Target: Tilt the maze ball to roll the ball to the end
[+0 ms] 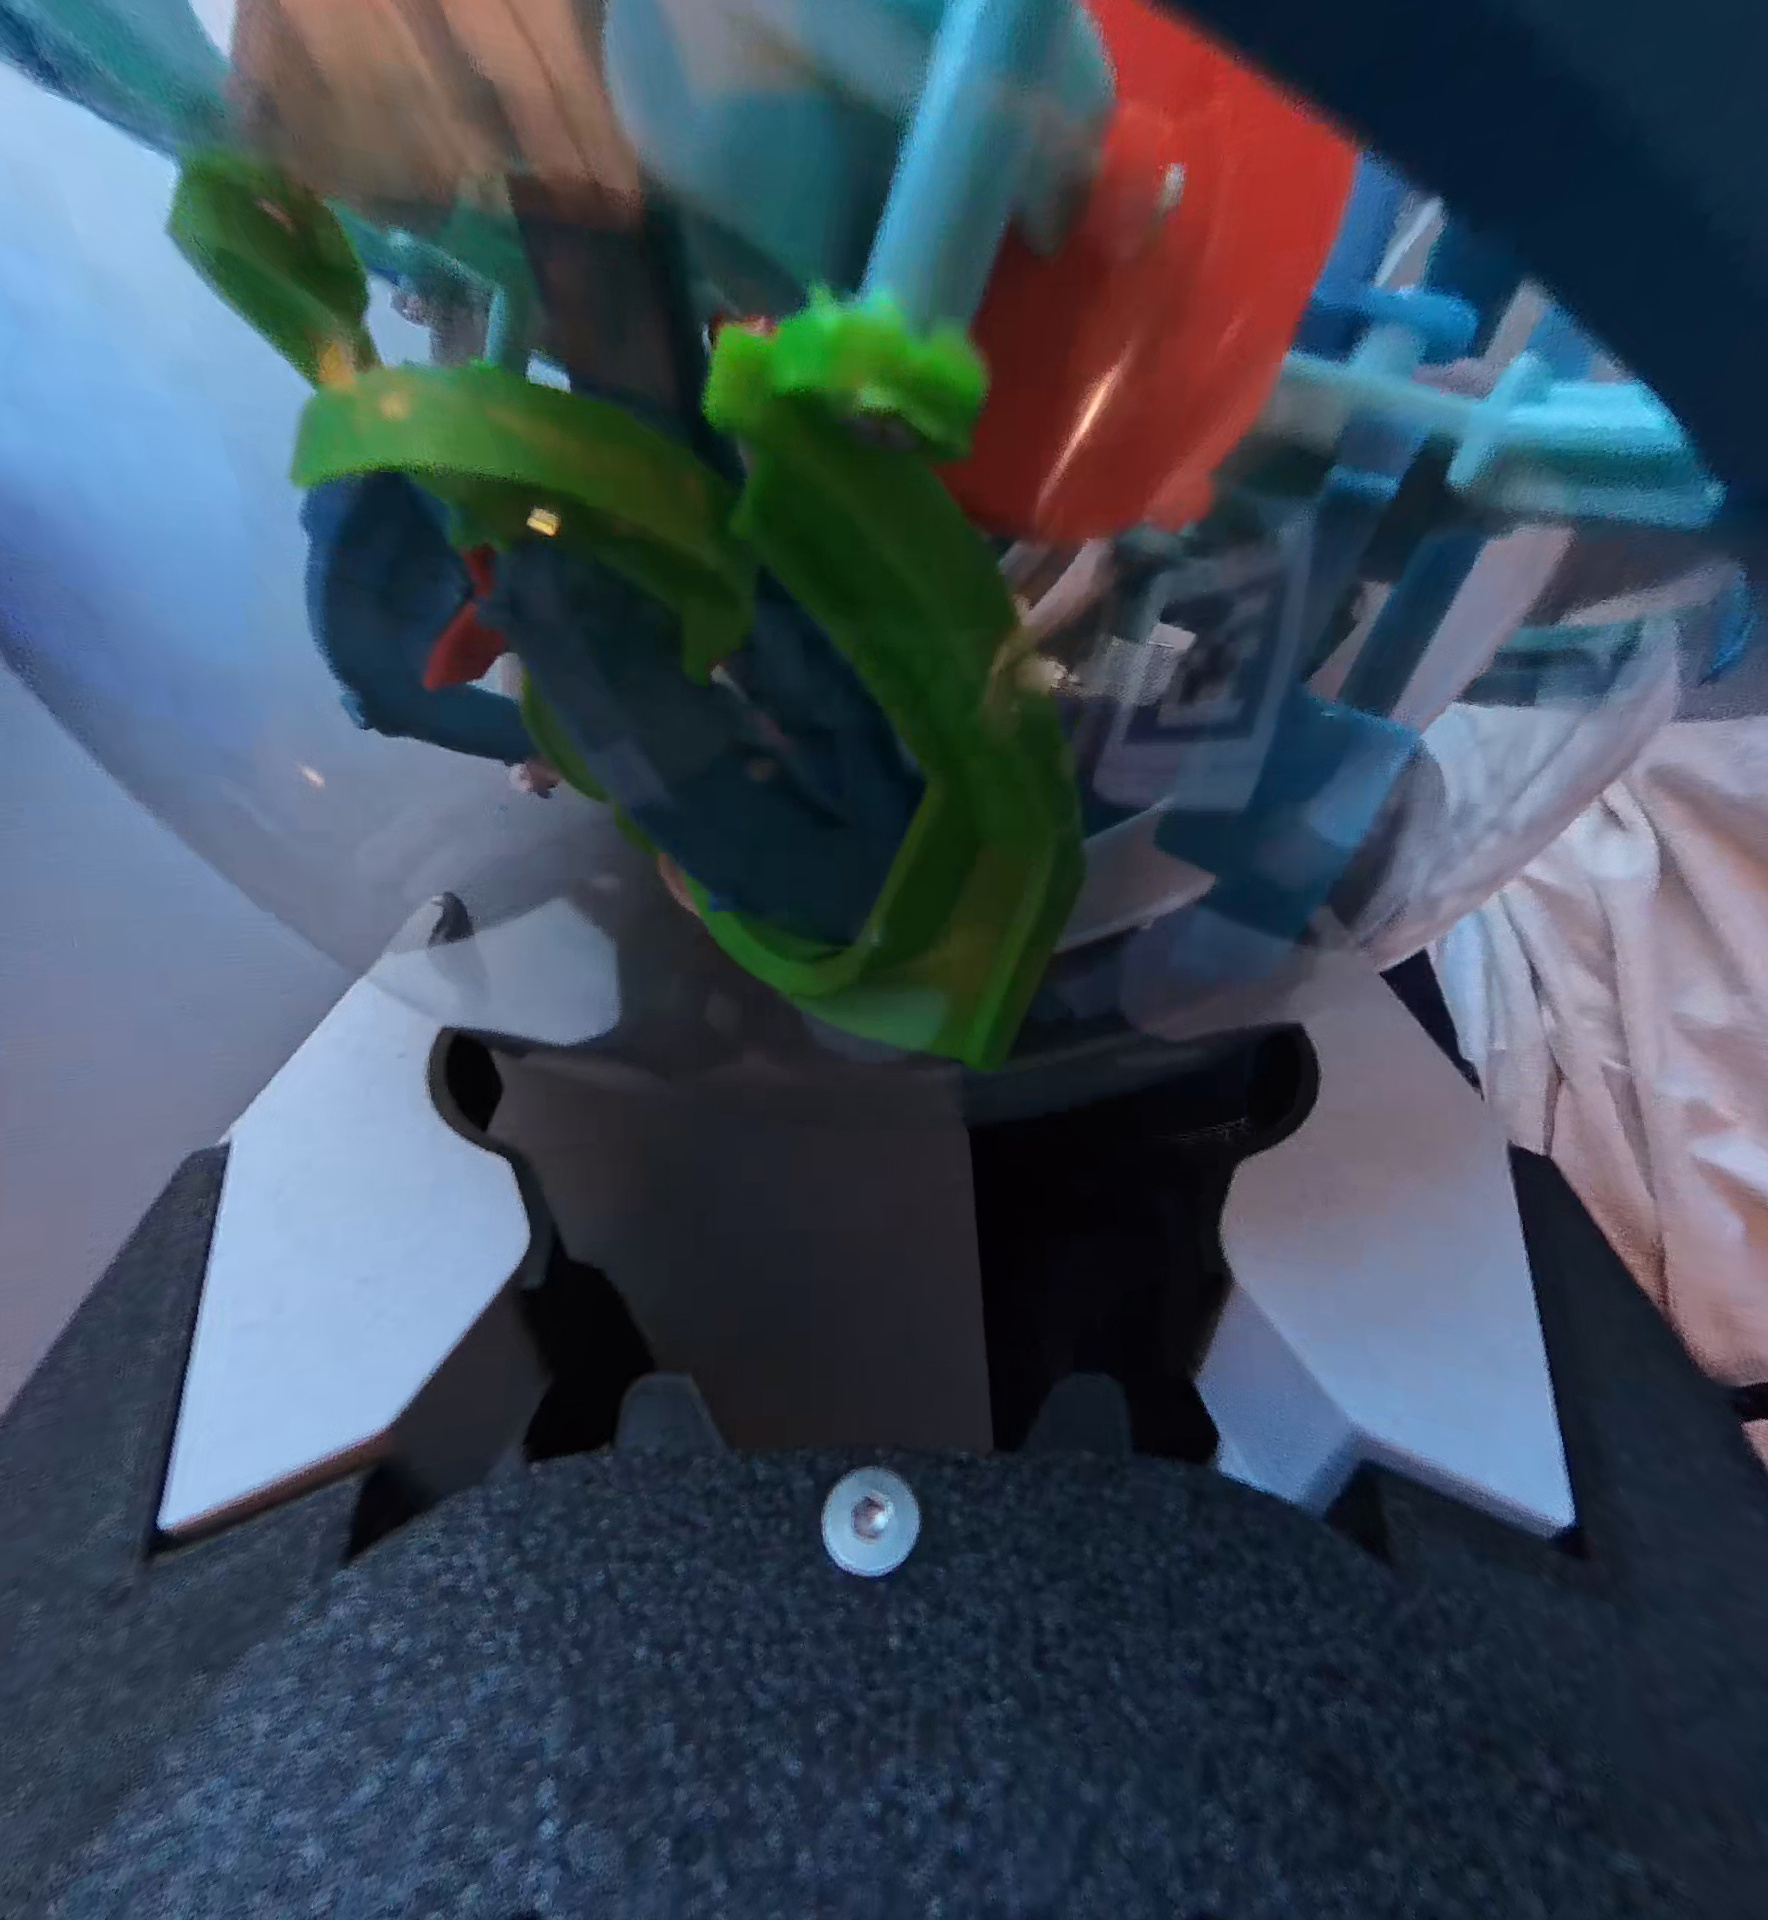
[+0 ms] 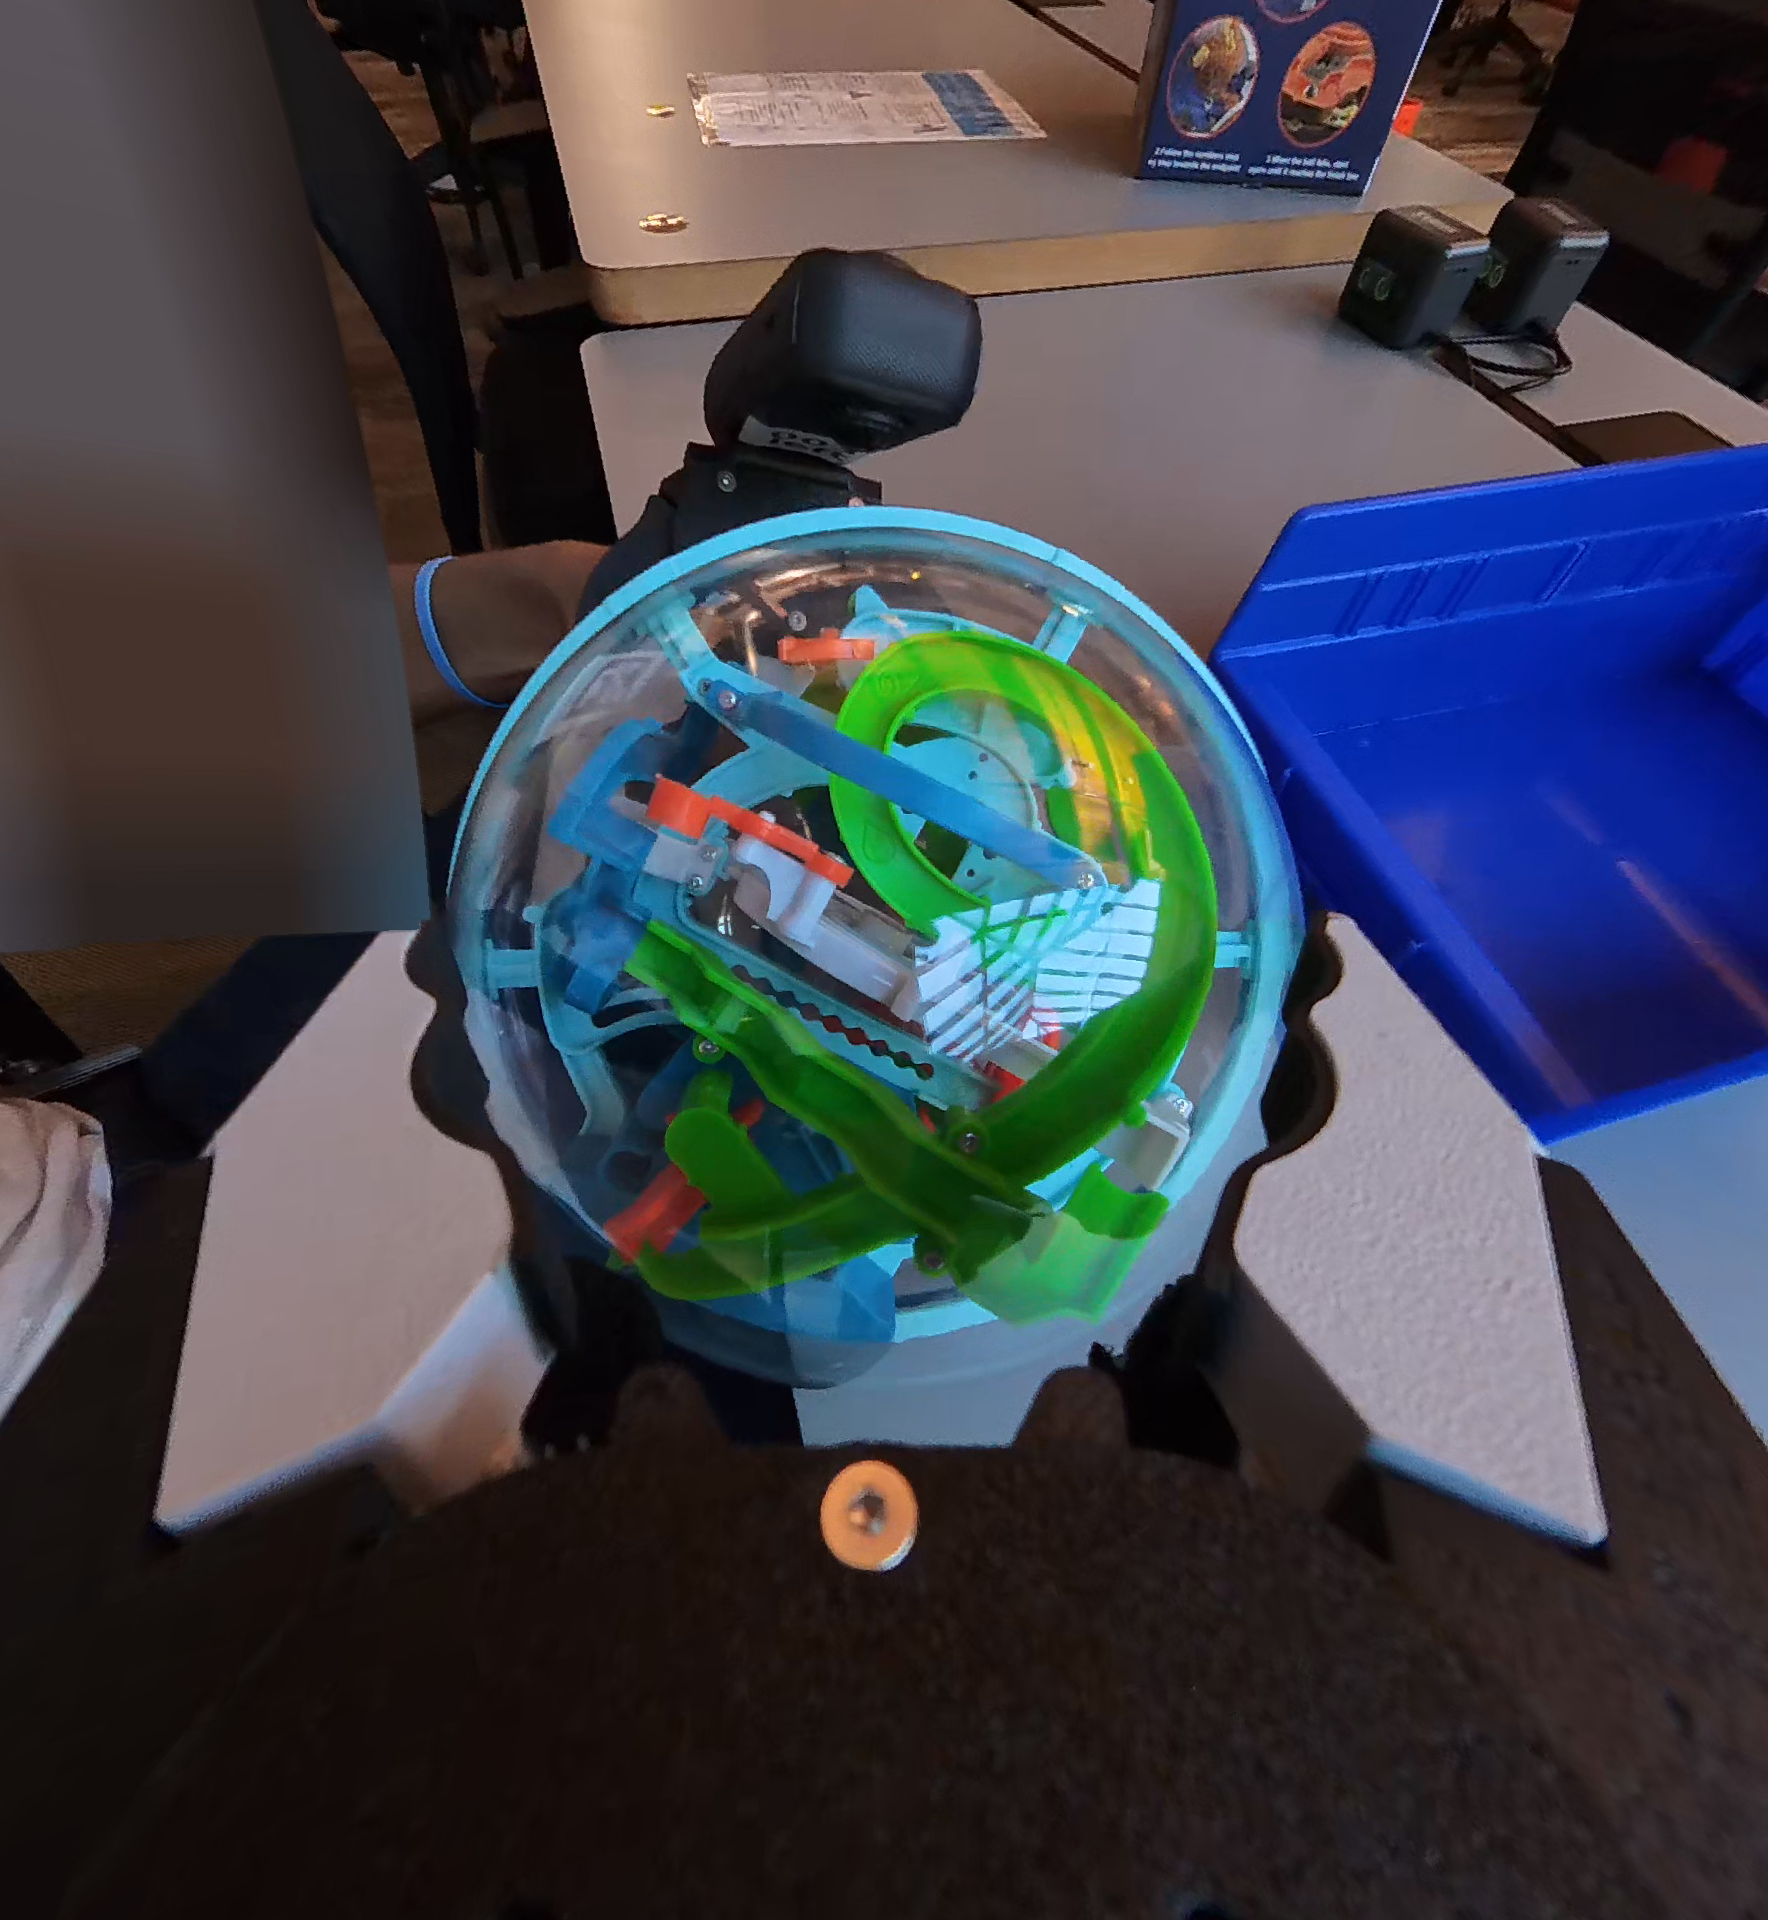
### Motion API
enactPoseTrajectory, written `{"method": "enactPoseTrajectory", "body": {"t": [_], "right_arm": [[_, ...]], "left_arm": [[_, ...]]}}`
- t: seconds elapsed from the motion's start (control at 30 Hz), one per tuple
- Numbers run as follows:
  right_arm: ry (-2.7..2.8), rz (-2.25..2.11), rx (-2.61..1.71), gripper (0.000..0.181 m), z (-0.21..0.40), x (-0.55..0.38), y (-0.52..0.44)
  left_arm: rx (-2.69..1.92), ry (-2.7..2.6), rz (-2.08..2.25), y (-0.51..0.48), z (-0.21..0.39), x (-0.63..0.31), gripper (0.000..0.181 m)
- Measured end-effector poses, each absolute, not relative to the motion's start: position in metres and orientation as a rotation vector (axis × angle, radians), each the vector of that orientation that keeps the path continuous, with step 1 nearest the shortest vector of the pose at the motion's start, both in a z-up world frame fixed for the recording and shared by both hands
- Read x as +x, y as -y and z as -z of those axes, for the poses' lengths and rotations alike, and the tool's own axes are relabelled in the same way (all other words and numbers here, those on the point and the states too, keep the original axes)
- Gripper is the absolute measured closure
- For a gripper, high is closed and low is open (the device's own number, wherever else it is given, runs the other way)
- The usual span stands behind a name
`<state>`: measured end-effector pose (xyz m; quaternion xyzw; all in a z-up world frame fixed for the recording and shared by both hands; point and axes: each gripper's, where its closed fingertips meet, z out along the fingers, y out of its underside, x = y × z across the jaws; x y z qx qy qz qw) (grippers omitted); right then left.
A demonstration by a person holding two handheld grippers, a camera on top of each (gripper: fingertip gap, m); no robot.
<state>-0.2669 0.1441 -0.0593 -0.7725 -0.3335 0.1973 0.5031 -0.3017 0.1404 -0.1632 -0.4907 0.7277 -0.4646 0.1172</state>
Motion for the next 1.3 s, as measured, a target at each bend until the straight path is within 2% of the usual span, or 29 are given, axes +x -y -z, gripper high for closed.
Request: {"method": "enactPoseTrajectory", "body": {"t": [1.3], "right_arm": [[0.894, -0.413, -1.836, 0.031, 0.064, -0.261, -0.151]], "left_arm": [[-1.393, -2.012, 1.256, -0.161, 0.157, -0.297, 0.037]]}}
